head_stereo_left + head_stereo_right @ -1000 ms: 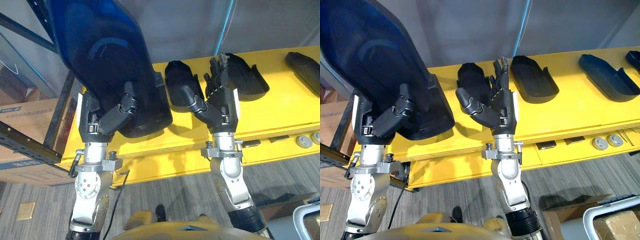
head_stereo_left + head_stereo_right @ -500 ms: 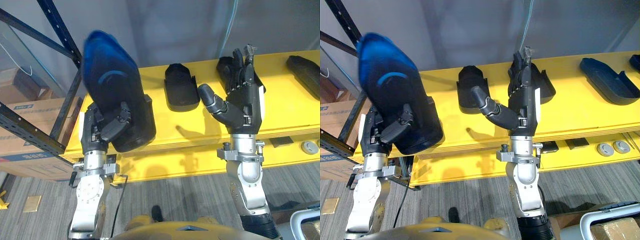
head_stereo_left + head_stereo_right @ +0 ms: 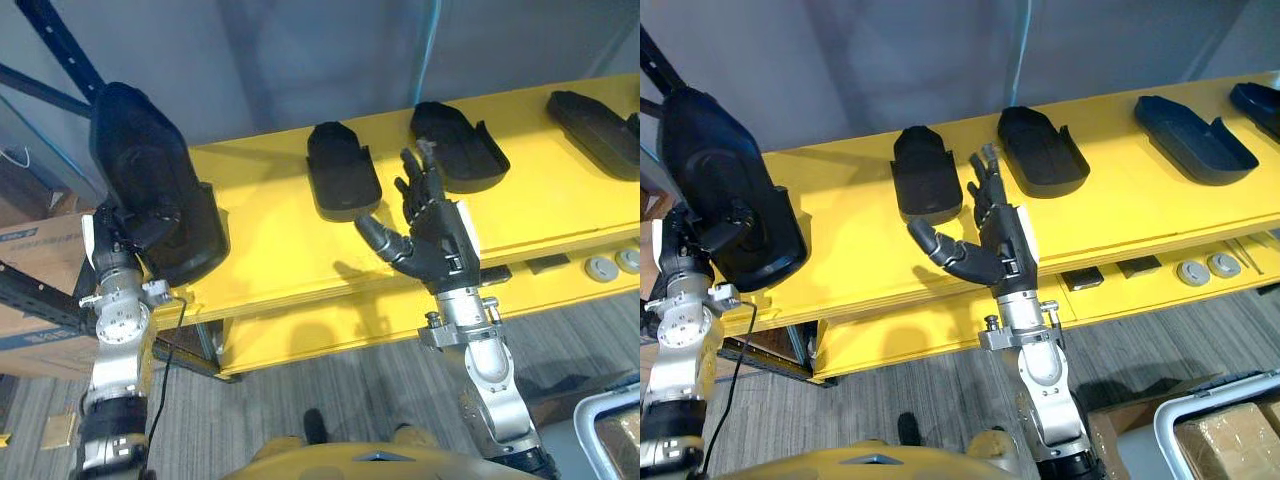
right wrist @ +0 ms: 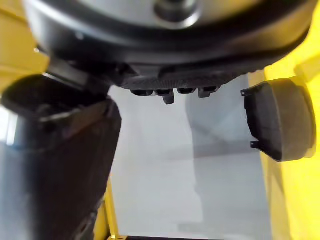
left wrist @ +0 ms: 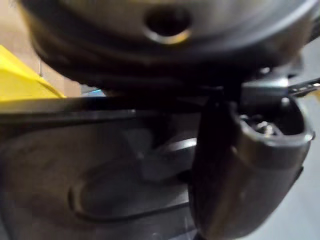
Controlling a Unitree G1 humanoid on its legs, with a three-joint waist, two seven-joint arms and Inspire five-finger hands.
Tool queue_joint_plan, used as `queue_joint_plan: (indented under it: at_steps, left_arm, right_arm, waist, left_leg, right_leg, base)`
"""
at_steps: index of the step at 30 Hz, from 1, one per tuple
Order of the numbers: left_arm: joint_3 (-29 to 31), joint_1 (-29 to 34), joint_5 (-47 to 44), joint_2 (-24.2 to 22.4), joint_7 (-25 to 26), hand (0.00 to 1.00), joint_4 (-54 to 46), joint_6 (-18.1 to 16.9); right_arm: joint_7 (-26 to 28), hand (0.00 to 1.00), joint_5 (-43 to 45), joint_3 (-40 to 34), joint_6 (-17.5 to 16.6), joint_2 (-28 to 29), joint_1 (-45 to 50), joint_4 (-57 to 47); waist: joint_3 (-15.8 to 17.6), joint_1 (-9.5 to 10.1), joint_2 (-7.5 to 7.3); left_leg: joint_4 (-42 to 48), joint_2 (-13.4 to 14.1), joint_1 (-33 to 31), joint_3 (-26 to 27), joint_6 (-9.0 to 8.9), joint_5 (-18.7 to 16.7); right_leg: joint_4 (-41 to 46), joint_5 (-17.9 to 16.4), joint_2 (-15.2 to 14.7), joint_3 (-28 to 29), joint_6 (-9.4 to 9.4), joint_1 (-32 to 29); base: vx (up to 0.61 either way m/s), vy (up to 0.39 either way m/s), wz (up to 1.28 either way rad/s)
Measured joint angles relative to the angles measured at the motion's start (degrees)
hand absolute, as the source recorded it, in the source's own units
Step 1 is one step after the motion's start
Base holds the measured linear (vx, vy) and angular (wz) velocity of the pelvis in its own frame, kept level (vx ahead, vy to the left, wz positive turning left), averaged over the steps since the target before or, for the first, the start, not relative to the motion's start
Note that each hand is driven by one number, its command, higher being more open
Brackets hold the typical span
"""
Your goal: Walk over and take three plastic housings, then place them on the shelf
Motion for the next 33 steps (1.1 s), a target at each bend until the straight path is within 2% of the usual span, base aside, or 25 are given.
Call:
queue_joint_plan:
  at_steps: [5, 8, 10, 13, 18, 21, 22, 24, 25, 27, 28, 29, 31, 33]
  left_arm:
    - [-0.1, -2.1, -15.1, 0.8, -9.0, 0.0, 6.0, 2.8]
    - [-0.6, -3.0, -19.4, 0.9, -13.2, 0.0, 8.4, 4.9]
    - [-1.0, -3.2, -22.9, 1.2, -17.0, 0.0, 11.2, 7.0]
    - [-2.1, -3.9, -24.1, 2.1, -19.8, 0.0, 13.5, 8.8]
    - [-3.1, -5.4, -23.8, 4.0, -21.5, 0.0, 16.8, 11.4]
    - [-3.0, -5.6, -23.7, 5.2, -21.4, 0.0, 19.1, 11.7]
    - [-3.0, -6.0, -23.6, 6.0, -21.5, 0.0, 20.4, 12.4]
    - [-2.9, -6.5, -23.5, 6.9, -21.5, 0.0, 21.9, 12.6]
    - [-2.7, -6.5, -23.5, 8.2, -21.6, 0.0, 22.6, 12.8]
    - [-1.7, -6.5, -23.3, 9.5, -21.7, 0.0, 23.1, 13.7]
    - [-0.7, -6.0, -22.6, 11.4, -22.0, 0.0, 23.5, 14.7]
    - [-0.2, -5.7, -21.9, 12.3, -22.2, 0.0, 23.5, 15.0]
    - [0.7, -4.8, -21.2, 15.7, -23.1, 0.0, 23.5, 15.8]
    - [0.8, -5.1, -21.2, 18.1, -24.1, 0.0, 23.5, 16.4]
  right_arm:
    - [2.8, 1.0, 1.5, -0.1, 1.2, -1.7, 0.0, 0.6]
    - [4.3, 1.0, 2.6, 0.0, 1.6, -2.0, 0.0, 1.0]
    - [5.6, 1.0, 2.7, 0.9, 1.7, -2.5, 0.0, 1.1]
    - [6.8, 1.0, 2.9, 1.8, 2.0, -2.6, 0.4, 1.1]
    - [7.8, 1.0, 3.3, 3.2, 3.6, -3.7, 1.6, 1.1]
    - [5.2, 1.0, 3.0, 4.5, 4.2, -3.8, 2.4, 1.1]
    - [1.5, 1.0, 1.7, 4.7, 5.0, -3.7, 3.4, 1.0]
    - [-1.6, 1.0, -0.3, 3.6, 6.1, -3.7, 5.4, 1.0]
    - [-3.6, 1.0, -2.6, 0.8, 7.0, -3.5, 8.6, 1.5]
    - [-3.6, 1.0, -2.6, -3.4, 7.9, -3.6, 12.2, 3.3]
    - [-2.5, 1.0, -3.1, -7.9, 8.6, -3.7, 15.2, 5.3]
    - [-2.1, 1.0, -3.2, -9.3, 8.6, -3.9, 16.0, 7.1]
    - [-0.5, 1.0, -4.6, -13.4, 8.7, -4.7, 18.1, 15.8]
    - [0.3, 1.0, -4.8, -14.7, 8.6, -5.8, 19.9, 23.0]
  waist:
    - [0.5, -1.56, 1.11]
    - [0.7, -2.31, 1.81]
    - [0.7, -2.86, 2.79]
    - [0.8, -3.15, 3.56]
    - [0.8, -3.38, 4.33]
    - [0.8, -3.96, 4.69]
    - [0.8, -4.5, 4.75]
    - [0.8, -4.5, 4.69]
    - [0.9, -4.5, 4.68]
    - [1.0, -4.66, 4.53]
    - [1.4, -5.36, 4.09]
    - [1.7, -5.82, 3.77]
    - [3.0, -6.5, 2.73]
    - [4.2, -6.82, 2.38]
  left_leg:
    - [0.0, 0.1, 0.1, 1.0, -0.05, 0.0]
    - [0.0, 0.3, 0.4, 1.2, -0.11, 0.1]
    - [0.0, 0.3, 0.4, 2.0, -0.21, 0.1]
    - [0.0, 0.5, 0.4, 2.4, -0.43, 0.3]
    - [-0.1, 0.9, 0.4, 2.8, -1.2, 0.3]
    - [-0.2, 1.0, 0.2, 3.2, -1.33, 0.3]
    - [-0.3, 1.1, 0.2, 3.3, -1.51, 0.2]
    - [-0.3, 1.1, 0.0, 3.9, -1.67, 0.1]
    - [-0.3, 1.1, -0.5, 4.6, -1.77, 0.0]
    - [-0.3, 1.1, -0.8, 5.2, -2.01, -0.1]
    - [-0.3, 1.1, -0.5, 5.8, -2.29, -0.3]
    - [-0.3, 1.1, -0.4, 5.9, -2.41, -0.4]
    - [-0.3, 1.3, 0.1, 6.7, -2.74, -0.7]
    - [-0.3, 1.5, -0.1, 7.0, -2.86, -0.8]
  right_leg:
    - [0.9, -0.2, 0.0, 1.4, -0.21, -1.0]
    - [1.2, -0.2, 0.0, 1.8, -0.25, -1.1]
    - [2.6, -0.6, 0.0, 2.8, -0.29, -2.2]
    - [3.9, -1.1, 0.0, 3.3, -0.46, -2.9]
    - [5.9, -2.1, 0.1, 3.8, -0.56, -4.2]
    - [6.9, -2.4, 0.2, 4.1, -0.64, -4.9]
    - [7.2, -2.7, 0.2, 4.2, -0.78, -5.0]
    - [8.3, -3.1, 0.2, 4.9, -0.79, -6.0]
    - [9.1, -3.4, 0.2, 5.4, -0.8, -7.1]
    - [10.0, -3.7, 0.2, 6.0, -0.76, -7.9]
    - [10.9, -4.1, 0.2, 6.4, -0.91, -8.2]
    - [11.1, -4.2, 0.2, 6.4, -0.94, -8.2]
    - [12.0, -4.8, 0.3, 6.9, -1.17, -8.4]
    - [12.2, -4.9, 0.4, 7.0, -1.34, -8.8]
  base:
    - [0.01, 0.005, -0.14]
    - [-0.01, 0.007, -0.06]
    - [-0.04, 0.006, -0.15]
    - [-0.05, -0.01, -0.1]
    - [-0.04, -0.019, -0.05]
    - [-0.01, -0.017, -0.02]
    - [-0.01, -0.022, -0.05]
    - [-0.01, -0.024, -0.12]
    - [-0.01, -0.033, -0.15]
    - [0.02, -0.037, -0.15]
    - [0.04, -0.042, -0.15]
    - [0.04, -0.053, -0.14]
    - [0.03, -0.049, -0.14]
    - [0.02, -0.048, -0.09]
